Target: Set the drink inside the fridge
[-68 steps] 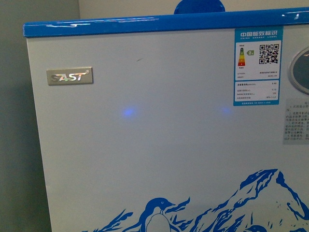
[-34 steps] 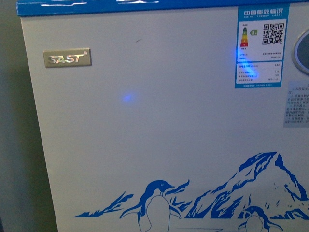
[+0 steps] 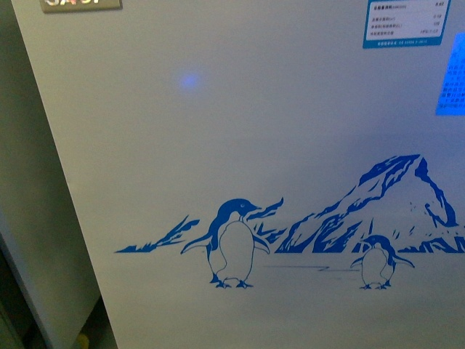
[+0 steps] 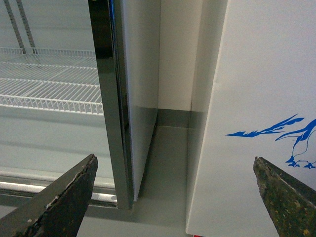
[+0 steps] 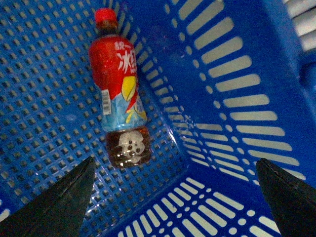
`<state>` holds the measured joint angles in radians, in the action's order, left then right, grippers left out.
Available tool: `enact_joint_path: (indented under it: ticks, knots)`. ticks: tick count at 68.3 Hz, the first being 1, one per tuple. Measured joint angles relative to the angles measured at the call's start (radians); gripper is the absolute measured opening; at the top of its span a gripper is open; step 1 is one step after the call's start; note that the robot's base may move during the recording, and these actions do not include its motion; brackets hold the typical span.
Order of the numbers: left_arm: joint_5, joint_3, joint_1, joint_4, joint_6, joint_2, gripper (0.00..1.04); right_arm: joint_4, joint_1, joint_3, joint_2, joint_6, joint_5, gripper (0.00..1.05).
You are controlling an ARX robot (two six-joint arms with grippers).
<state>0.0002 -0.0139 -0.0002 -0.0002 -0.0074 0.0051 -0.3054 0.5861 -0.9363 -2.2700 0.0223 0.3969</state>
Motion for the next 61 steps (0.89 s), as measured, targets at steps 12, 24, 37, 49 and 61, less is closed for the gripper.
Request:
enact_joint_path:
  ticks: [12, 24, 37, 49, 61]
  knots:
    - [0.000, 0.000, 0.000, 0.000, 0.000, 0.000, 0.97, -0.003, 0.000, -0.084, -0.135, 0.026, -0.003, 0.98]
    - [0.000, 0.000, 0.000, 0.000, 0.000, 0.000, 0.97, -0.057, 0.011, -0.140, -0.224, 0.029, -0.018, 0.98]
    - [0.000, 0.000, 0.000, 0.000, 0.000, 0.000, 0.97, -0.074, 0.030, -0.204, -0.299, 0.025, -0.024, 0.98]
    - [0.000, 0.000, 0.000, 0.000, 0.000, 0.000, 0.97, -0.088, 0.036, -0.284, -0.387, 0.010, -0.027, 0.98]
    - [0.000, 0.000, 0.000, 0.000, 0.000, 0.000, 0.97, -0.121, 0.034, -0.357, -0.462, 0.004, -0.043, 0.98]
